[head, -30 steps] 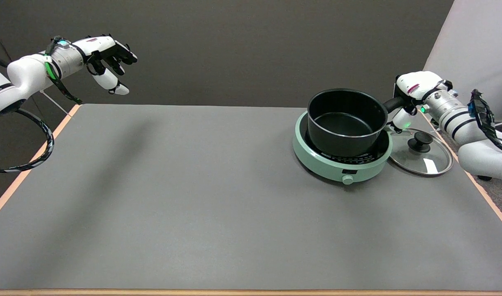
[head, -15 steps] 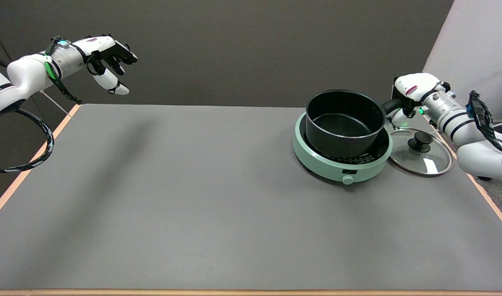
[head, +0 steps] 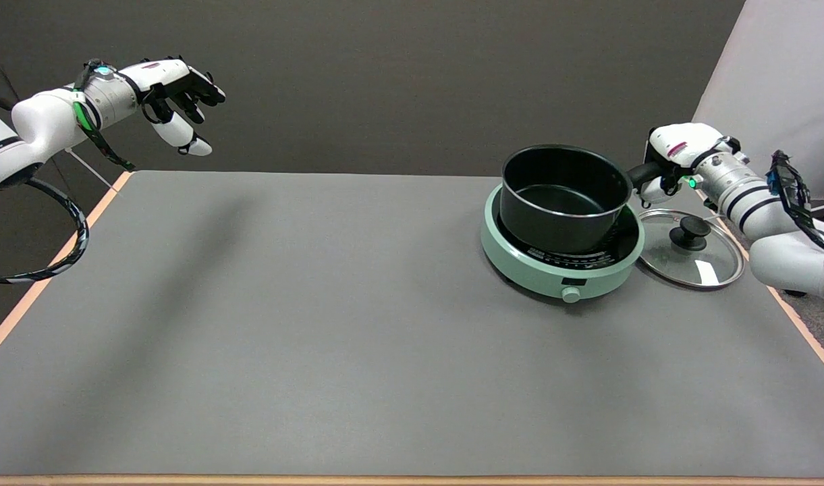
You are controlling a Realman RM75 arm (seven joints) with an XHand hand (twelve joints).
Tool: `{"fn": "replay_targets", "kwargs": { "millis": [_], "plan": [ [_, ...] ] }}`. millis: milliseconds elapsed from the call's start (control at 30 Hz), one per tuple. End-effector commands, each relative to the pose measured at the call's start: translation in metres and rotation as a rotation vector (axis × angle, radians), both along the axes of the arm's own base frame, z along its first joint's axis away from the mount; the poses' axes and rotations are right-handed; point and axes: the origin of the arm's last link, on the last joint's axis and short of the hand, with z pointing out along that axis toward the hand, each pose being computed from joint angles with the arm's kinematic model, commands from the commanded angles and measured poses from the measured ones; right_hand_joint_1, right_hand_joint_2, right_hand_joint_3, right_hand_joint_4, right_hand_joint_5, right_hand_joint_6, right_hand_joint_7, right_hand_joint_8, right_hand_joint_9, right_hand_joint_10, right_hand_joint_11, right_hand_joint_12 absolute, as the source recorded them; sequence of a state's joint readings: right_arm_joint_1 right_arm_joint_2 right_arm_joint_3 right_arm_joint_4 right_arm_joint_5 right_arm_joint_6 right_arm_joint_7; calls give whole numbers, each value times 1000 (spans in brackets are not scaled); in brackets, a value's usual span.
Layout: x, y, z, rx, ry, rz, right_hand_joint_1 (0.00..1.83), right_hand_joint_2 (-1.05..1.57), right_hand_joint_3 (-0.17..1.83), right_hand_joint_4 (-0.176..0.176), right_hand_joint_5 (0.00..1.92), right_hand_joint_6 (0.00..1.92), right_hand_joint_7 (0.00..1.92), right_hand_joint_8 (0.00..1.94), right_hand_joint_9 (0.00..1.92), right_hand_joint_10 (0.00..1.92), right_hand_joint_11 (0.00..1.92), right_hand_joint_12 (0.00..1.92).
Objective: Pick up the pot.
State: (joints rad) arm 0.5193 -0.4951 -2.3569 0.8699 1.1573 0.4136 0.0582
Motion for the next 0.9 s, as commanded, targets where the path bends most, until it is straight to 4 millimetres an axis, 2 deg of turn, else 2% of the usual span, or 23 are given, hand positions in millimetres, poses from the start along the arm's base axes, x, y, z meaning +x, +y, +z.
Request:
{"fn": "replay_targets", "kwargs": {
  "millis": [33, 133, 267, 500, 900],
  "plan": [
    [0, 1, 2, -17, -46, 17, 814, 936, 637, -37, 1796, 1796, 1796, 1796, 1796, 1796, 1796, 1796],
    [2, 0, 1, -17, -67, 33, 839, 985, 540, -43, 1785, 1785, 1785, 1785, 1785, 1785, 1785, 1785],
    [7, -1, -1, -10, -73, 53, 880, 999, 475, -68, 1751, 1751, 1751, 1751, 1751, 1751, 1751, 1751],
    [16, -2, -5, 1, -85, 83, 929, 1029, 546, -85, 1698, 1698, 1698, 1698, 1698, 1698, 1698, 1698],
    [42, -3, -25, 65, -123, 167, 935, 1135, 565, -95, 1608, 1608, 1608, 1608, 1608, 1608, 1608, 1608]
  ]
}}
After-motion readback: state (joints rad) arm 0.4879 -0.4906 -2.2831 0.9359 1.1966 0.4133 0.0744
